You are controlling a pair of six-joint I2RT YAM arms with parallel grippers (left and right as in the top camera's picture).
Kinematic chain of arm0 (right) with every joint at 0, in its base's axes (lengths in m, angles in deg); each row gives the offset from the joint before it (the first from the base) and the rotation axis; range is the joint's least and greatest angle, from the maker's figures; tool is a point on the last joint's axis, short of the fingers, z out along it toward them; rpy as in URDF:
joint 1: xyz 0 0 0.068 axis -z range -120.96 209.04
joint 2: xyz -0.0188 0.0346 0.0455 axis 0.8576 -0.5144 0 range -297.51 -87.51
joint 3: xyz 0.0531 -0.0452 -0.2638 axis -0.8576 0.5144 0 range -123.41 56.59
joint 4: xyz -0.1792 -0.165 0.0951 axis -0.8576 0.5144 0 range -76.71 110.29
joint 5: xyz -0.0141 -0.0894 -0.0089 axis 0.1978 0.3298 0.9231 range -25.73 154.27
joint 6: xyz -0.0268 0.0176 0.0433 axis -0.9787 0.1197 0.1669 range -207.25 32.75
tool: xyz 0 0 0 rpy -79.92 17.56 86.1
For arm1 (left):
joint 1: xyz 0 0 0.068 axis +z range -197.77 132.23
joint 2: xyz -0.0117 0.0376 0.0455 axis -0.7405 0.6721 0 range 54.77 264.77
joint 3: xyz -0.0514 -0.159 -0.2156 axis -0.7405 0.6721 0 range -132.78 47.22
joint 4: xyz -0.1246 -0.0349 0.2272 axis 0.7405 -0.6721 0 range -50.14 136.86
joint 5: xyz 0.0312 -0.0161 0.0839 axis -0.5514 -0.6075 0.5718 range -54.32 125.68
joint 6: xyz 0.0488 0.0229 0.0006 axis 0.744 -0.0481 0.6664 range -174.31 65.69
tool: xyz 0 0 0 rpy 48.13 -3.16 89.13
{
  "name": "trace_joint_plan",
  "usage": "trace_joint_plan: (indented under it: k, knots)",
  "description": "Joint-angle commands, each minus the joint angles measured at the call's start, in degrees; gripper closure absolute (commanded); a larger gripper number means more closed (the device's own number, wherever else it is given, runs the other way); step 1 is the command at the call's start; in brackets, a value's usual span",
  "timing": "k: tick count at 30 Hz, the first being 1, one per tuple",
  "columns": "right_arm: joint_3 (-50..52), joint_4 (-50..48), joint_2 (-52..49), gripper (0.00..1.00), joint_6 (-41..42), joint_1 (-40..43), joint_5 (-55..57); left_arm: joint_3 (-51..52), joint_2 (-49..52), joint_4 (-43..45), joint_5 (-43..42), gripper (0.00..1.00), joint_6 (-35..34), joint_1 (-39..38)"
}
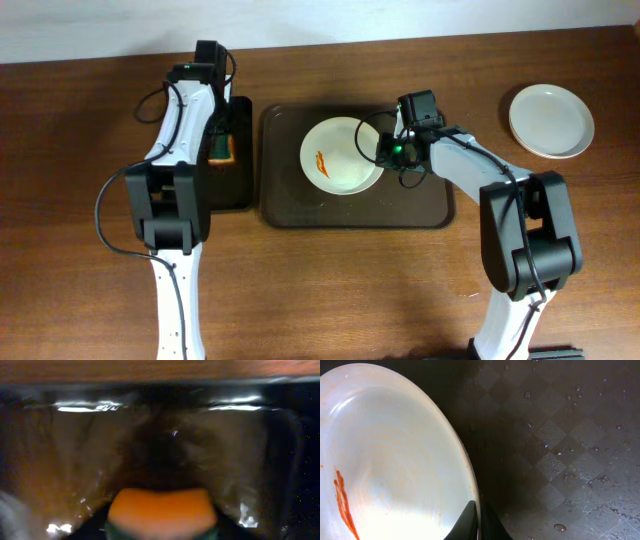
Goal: Clean dirty plates on tray and stack at the side
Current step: 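Lower the left gripper into the black tray and grasp the sponge, then lift the sponge with the left gripper and squeeze out water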
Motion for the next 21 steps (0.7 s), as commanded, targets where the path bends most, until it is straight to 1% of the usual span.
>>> trace_joint_plan:
  k: [1,2,3,4,5,7,10,11,16,17,18,21]
  knots:
    - [-0.8,-0.4,-0.6,0.94,-0.1,-0.3,-0.3,1.2,4.2,-5.2,0.8,0.00,0.3,0.4]
    - [-0.8,-0.4,-0.6,0.94,-0.1,-0.3,-0.3,1.2,4.2,-6.5,0.8,0.07,0.3,0.4]
    - [-0.8,-0.4,-0.6,0.94,-0.1,-0.3,-0.3,1.2,4.2,-8.8,0.8,0.22,0.3,0.4]
    - [-0.8,-0.4,-0.6,0.94,-0.1,-0.3,-0.3,1.2,4.2,-9.3,0.8,0.52,0.3,0.4]
    - [-0.8,-0.4,-0.6,0.94,-0.1,-0.3,-0.3,1.2,4.2,-9.2,0.8,0.69,0.3,0.4]
    - [-0.8,-0.4,-0.6,0.94,-0.1,-0.3,-0.3,1.2,4.2,-9.2,0.8,0.99,0.3,0.4]
    - [-0.8,-0.4,-0.6,0.94,-0.1,-0.3,-0.3,1.0,3.8,-8.9,0.8,1.00,0.3,0.5]
    - [-0.8,-0.5,-0.6,0.94,-0.1,-0.3,-0.3,-1.3,3.0,-10.6,0.8,1.00,0.3,0.5]
    - [-0.8,-0.6,-0.6,0.94,-0.1,-0.3,-0.3,-22.3,-1.7,-22.5,0.7,1.00,0.2,0.5]
    - [-0.8,-0.7,-0.6,0.93,-0.1,-0.3,-0.3,-24.0,-1.7,-23.8,0.8,1.00,0.3,0.5]
    - [-0.8,-0.7,-0.6,0.93,-0.1,-0.3,-0.3,-23.3,-1.2,-23.7,0.7,1.00,0.2,0.5]
    - [-0.8,-0.6,-0.6,0.94,-0.1,-0.3,-0.3,-14.6,1.8,-19.0,0.8,1.00,0.0,0.5]
